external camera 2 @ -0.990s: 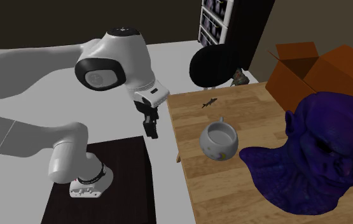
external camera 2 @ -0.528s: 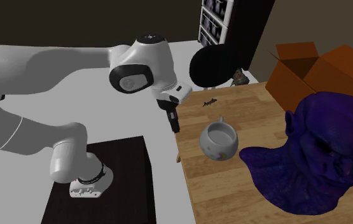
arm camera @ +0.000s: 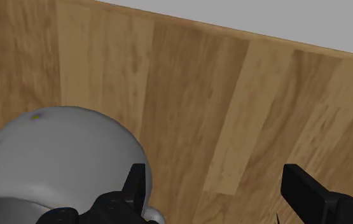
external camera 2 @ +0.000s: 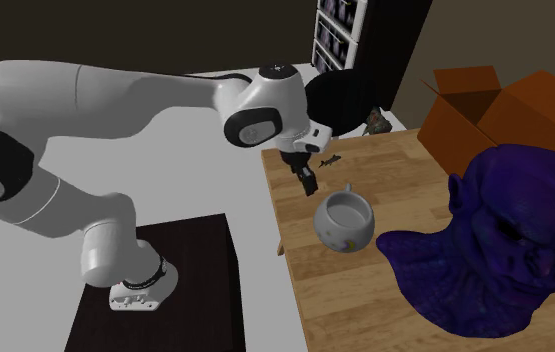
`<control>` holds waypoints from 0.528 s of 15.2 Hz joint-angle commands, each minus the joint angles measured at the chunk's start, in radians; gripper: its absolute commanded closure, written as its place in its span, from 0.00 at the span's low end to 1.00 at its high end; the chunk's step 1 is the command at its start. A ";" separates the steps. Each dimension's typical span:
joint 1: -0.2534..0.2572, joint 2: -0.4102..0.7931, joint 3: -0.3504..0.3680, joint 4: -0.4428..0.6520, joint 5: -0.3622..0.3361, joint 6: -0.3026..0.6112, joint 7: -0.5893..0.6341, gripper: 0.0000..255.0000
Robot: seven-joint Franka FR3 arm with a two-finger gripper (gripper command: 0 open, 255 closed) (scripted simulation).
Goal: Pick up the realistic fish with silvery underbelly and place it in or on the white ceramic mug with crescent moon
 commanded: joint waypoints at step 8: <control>0.067 0.269 0.026 0.200 0.071 0.128 -0.149 0.00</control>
